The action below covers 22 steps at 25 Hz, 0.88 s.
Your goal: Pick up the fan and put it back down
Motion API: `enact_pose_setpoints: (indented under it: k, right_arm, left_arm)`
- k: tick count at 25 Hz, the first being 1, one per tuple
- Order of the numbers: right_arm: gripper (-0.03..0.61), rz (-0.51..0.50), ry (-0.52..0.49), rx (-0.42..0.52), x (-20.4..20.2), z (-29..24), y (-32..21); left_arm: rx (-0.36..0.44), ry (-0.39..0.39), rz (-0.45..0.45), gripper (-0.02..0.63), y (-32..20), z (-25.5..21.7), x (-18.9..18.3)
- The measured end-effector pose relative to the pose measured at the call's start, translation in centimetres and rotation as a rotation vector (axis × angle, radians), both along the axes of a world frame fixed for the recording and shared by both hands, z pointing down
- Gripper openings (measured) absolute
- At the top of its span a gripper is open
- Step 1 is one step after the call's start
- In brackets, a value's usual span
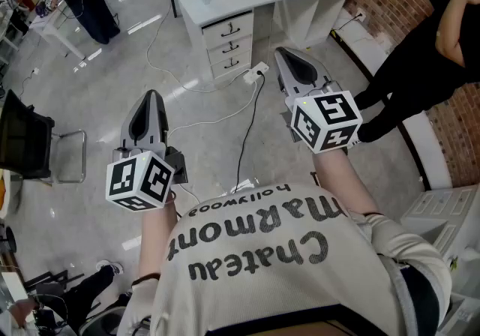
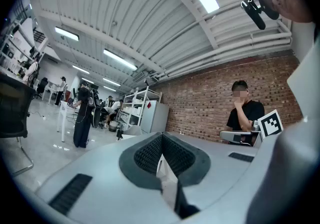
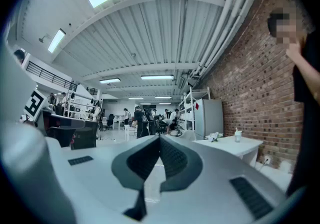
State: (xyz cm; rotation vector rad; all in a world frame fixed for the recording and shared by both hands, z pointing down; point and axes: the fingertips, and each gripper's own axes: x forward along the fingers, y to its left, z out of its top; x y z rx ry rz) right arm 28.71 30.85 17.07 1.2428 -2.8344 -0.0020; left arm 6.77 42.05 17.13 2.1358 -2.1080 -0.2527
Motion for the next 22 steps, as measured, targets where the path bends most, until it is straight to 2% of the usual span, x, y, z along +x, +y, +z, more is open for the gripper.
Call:
enact_pose_setpoints:
  k: [8, 15, 19, 22]
  right_arm:
    - [0.003, 0.018, -0.018, -0.012, -1.4, -0.4, 0.3]
    - [0.003, 0.030, -0.101, -0.065, -2.7, 1.0, 1.5]
    - [0.003, 0.045, -0.067, -0.102, -3.5, 3.7, 1.9]
    - [0.003, 0.065, -0.044, -0.132, -3.5, 5.7, 1.3]
  left_arm:
    - [-0.001, 0.004, 0.013, 0.002, 0.2, -0.3, -1.9]
    - [-0.020, -0.001, 0.038, 0.002, 0.7, 0.6, -3.9]
    - [-0.036, 0.013, 0.014, 0.002, 0.7, 2.5, -5.3]
    - [-0.083, 0.020, -0.019, 0.002, -0.1, 4.9, -6.2]
